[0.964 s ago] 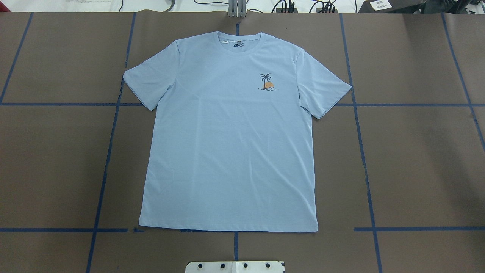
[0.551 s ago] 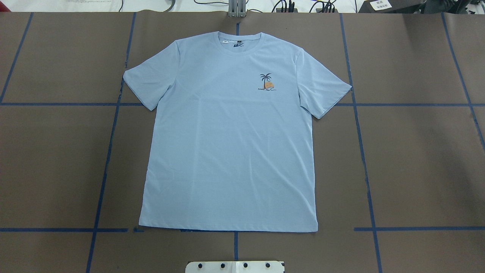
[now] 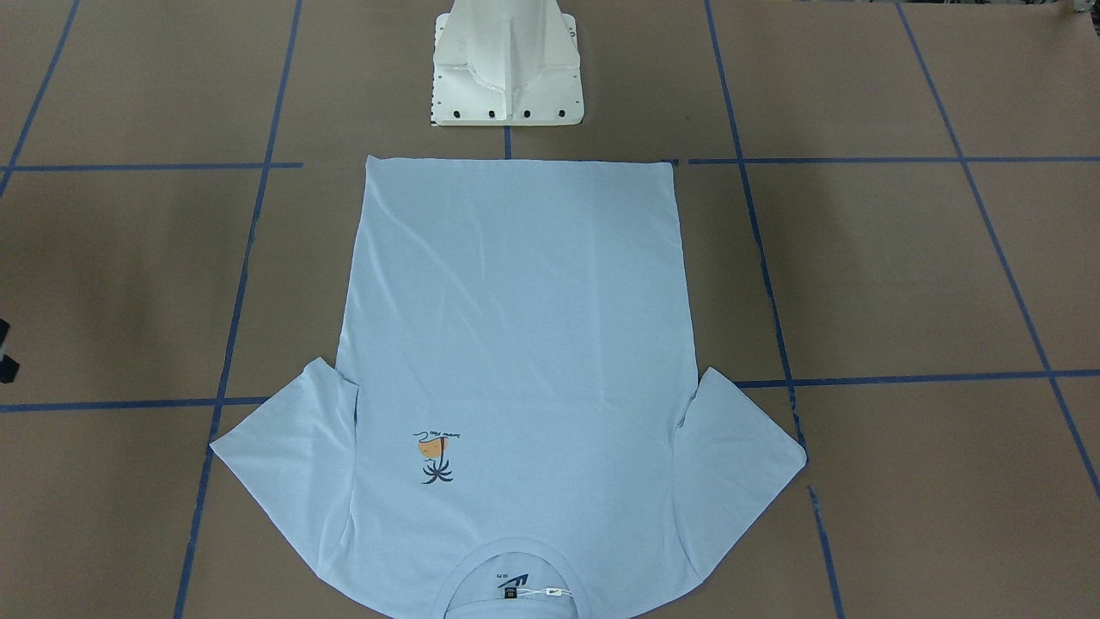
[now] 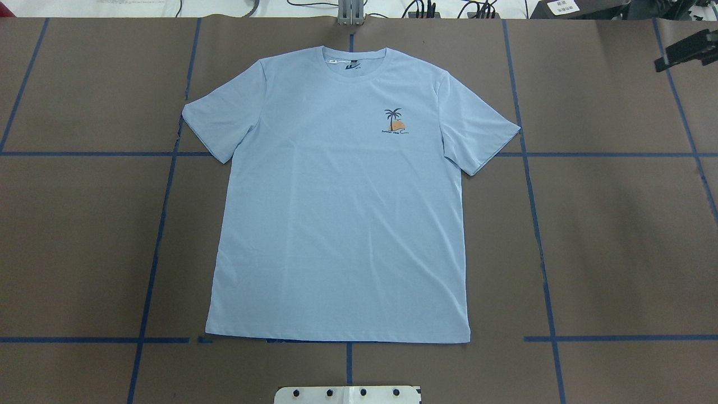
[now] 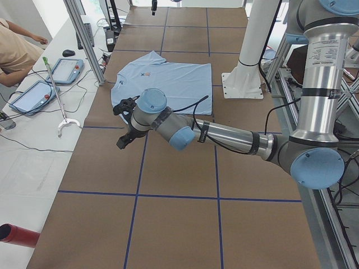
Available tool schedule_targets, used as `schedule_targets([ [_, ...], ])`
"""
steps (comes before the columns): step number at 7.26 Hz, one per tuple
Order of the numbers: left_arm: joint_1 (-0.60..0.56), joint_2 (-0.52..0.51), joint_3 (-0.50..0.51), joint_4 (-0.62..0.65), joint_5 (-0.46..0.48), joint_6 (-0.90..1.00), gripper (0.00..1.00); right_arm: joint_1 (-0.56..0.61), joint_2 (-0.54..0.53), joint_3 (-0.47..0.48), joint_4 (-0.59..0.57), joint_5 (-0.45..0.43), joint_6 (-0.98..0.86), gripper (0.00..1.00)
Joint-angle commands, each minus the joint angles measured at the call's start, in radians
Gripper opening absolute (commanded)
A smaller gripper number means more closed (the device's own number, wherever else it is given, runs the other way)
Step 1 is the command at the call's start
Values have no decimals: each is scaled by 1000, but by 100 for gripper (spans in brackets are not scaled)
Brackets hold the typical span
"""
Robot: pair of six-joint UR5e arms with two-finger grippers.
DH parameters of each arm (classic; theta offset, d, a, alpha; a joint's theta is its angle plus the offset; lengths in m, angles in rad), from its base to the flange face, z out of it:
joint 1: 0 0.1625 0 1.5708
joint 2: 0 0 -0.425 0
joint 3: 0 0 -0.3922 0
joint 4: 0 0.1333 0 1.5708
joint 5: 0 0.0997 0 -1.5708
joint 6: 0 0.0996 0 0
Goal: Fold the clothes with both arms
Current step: 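Move the right gripper in toward the shirt's sleeve nearest it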
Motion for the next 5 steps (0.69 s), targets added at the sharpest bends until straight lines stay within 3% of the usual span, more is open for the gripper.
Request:
schedule_targets([
  [1, 0, 1, -4, 0, 0, 2, 100, -142, 45, -45, 114, -149, 192, 100],
  [2, 0, 1, -5, 0, -2, 2, 100, -172, 39, -141, 352, -159, 339, 99],
  [3, 0, 1, -5, 0, 0, 2, 100, -174, 53, -169, 492, -149, 501, 98],
  [4, 0, 1, -7, 0, -2, 0, 100, -209, 39, -176, 450, -177, 501, 99],
  [5, 0, 2, -7, 0, -2, 2, 100, -245, 42, -176, 386, -264, 409, 100],
])
